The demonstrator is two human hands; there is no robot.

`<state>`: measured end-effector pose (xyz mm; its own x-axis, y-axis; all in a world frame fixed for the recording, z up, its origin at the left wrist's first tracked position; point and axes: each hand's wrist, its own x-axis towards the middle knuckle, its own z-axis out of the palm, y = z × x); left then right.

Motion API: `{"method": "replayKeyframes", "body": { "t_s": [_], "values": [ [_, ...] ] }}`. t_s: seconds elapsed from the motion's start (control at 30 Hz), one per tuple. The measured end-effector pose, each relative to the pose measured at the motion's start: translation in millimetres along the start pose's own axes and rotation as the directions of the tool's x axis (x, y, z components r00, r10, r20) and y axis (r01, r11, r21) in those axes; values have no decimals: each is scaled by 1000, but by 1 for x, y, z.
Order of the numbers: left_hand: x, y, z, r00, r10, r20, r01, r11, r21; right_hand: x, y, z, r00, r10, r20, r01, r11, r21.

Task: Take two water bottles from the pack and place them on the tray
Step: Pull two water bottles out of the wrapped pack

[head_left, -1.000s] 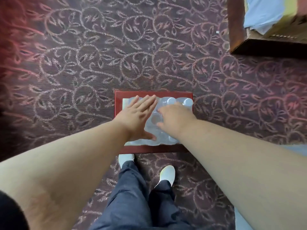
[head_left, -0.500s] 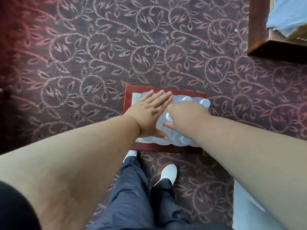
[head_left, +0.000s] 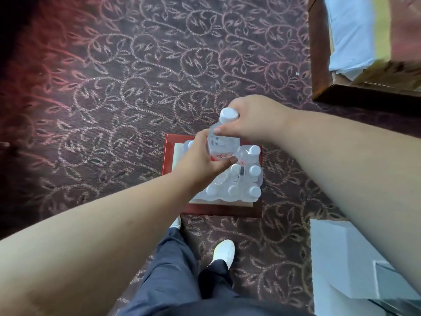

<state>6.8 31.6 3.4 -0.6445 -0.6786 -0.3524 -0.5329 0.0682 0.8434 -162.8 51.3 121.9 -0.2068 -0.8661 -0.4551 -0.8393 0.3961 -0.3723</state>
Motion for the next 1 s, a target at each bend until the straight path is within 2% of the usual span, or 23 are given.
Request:
{"method": "replayKeyframes", "body": {
  "t_s": [0.07,0.13,0.2,0.3,0.37,0.47,0.63,0.73,0.8,0.87,1.0],
  "values": [
    [-3,8,-5,997,24,-69,-27,999,-35,0,-6,-4,995,50,-84,-38,989,142],
    [-4,12,-10,996,37,-84,-43,996,-75,1,-10,-5,979,146,-145,-99,952,290],
    [-4,11,-12,998,14,-64,-21,995,-102,2,-8,2,968,222,-117,-155,897,413],
    [2,-1,-8,992,-122,-44,120,991,-56,2,11,31,944,330,27,-301,820,486],
    [9,-13,-3,976,-215,-39,216,976,2,-1,32,61,911,397,109,-405,817,411],
    [18,-21,6,955,-296,-34,297,945,139,-10,52,104,890,416,186,-451,863,230],
    [24,-15,21,939,-324,-112,341,919,200,-12,50,135,940,303,159,-297,953,-62],
    [28,-11,17,946,-291,-142,314,931,186,-5,42,138,954,267,139,-231,945,-230],
    [32,-12,13,947,-283,-154,303,945,125,4,36,139,921,321,220,-241,914,-325],
    [34,-14,11,944,-287,-165,305,948,93,16,34,142,850,392,351,-248,887,-389],
    [32,-14,21,930,-320,-180,350,922,165,39,34,144,747,434,504,-195,868,-457]
  ]
}}
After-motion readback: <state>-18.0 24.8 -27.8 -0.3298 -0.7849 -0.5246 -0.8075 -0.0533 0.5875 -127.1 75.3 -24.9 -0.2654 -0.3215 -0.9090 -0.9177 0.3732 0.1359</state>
